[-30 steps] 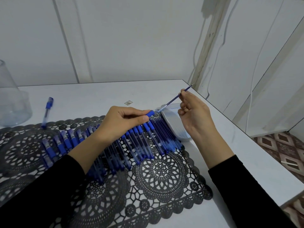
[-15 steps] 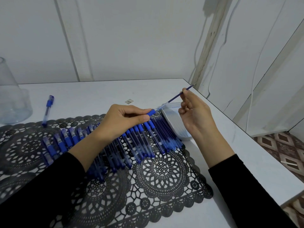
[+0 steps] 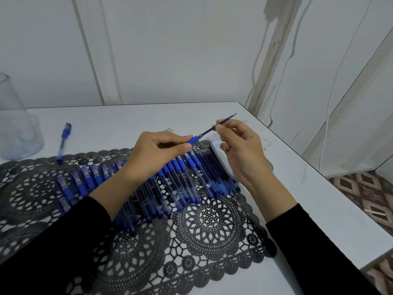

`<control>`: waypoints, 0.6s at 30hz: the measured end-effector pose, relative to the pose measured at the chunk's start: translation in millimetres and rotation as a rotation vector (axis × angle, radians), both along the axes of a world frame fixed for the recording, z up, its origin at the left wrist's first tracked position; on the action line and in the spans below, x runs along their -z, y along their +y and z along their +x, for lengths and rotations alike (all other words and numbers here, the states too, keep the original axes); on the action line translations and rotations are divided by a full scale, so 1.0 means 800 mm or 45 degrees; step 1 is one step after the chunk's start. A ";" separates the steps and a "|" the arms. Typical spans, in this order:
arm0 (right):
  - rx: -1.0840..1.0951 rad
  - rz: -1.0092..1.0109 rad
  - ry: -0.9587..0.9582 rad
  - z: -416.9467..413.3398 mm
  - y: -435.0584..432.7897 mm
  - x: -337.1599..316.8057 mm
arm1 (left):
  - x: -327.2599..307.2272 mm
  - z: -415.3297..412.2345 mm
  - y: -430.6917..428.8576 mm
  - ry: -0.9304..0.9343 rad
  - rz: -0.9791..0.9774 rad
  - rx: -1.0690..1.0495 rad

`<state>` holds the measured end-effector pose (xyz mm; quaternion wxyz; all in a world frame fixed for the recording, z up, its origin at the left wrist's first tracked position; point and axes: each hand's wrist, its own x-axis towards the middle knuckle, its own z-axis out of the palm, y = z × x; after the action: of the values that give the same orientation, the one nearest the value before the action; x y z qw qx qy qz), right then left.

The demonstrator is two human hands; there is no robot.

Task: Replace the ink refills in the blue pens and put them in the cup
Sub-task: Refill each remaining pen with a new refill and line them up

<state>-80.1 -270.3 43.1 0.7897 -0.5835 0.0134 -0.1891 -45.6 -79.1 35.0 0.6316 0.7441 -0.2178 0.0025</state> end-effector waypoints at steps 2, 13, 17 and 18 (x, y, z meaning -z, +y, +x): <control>-0.073 -0.103 -0.017 -0.004 0.008 0.001 | -0.003 -0.001 0.001 -0.028 -0.009 0.003; -0.035 -0.188 -0.120 -0.008 0.006 0.001 | -0.004 0.004 0.005 -0.037 -0.012 0.040; -0.099 -0.145 -0.119 -0.010 0.006 0.001 | -0.005 0.005 0.006 -0.037 0.006 0.052; -0.122 -0.153 -0.121 -0.011 0.007 0.001 | -0.005 0.005 0.006 -0.044 0.006 0.053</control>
<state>-88.5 -265.0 42.6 0.7611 -0.6201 -0.0634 -0.1793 -41.3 -74.1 39.4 0.6260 0.7407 -0.2440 0.0016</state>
